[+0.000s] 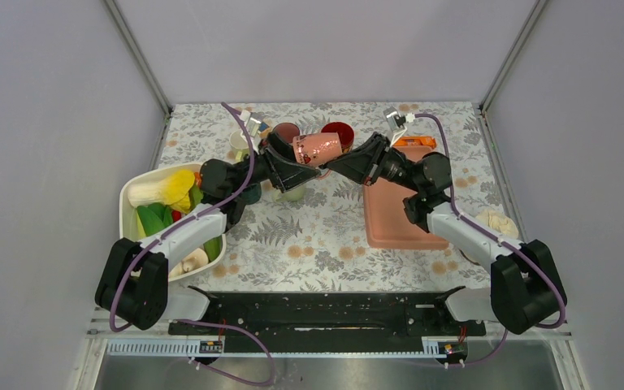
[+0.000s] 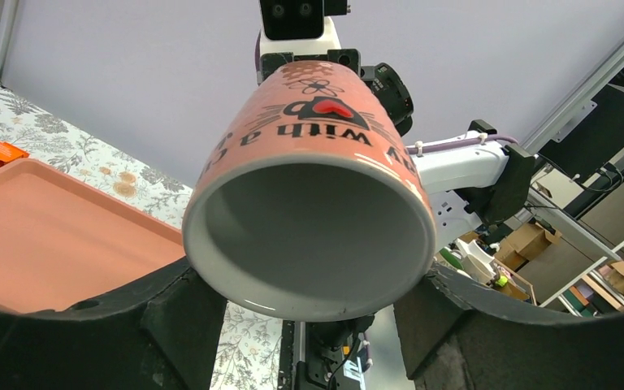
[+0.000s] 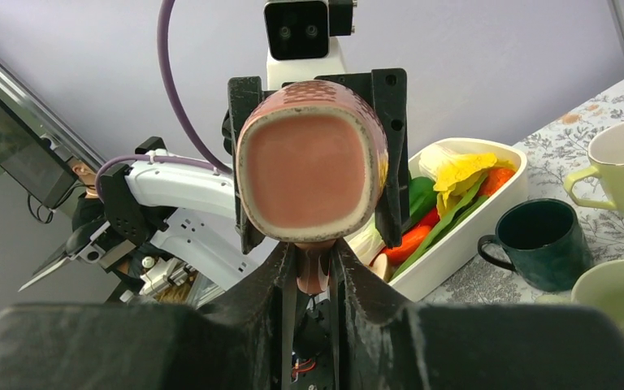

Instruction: Turn the mug right side up

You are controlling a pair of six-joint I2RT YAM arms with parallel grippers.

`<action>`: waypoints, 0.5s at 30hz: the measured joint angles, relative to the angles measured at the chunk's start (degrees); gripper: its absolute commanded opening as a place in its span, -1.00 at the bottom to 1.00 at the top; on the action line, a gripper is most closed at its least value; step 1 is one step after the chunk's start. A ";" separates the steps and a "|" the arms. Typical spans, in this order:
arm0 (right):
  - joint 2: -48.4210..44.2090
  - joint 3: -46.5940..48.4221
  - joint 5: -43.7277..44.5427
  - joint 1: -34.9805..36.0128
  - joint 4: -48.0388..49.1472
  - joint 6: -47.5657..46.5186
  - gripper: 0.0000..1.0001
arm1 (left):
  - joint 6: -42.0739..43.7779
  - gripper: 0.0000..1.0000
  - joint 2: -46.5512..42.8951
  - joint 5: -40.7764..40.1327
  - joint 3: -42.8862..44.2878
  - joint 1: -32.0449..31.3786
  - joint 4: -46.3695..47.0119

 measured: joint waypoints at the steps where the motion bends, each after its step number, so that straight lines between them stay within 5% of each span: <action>1: 0.09 -0.24 0.28 0.15 0.55 -0.15 -1.00 | -0.02 0.19 0.00 0.02 0.00 0.04 0.02; 6: 0.92 -0.81 1.38 0.70 2.47 -0.61 -1.00 | -0.17 0.23 0.00 -0.02 0.00 0.42 0.07; 11: 1.49 -0.81 2.32 0.98 3.56 -0.04 -1.00 | -0.28 0.68 0.00 -0.07 0.00 0.63 0.13; 15: 1.86 -0.81 2.75 1.49 3.74 1.25 -1.00 | -0.48 0.85 0.00 0.33 0.00 0.02 0.28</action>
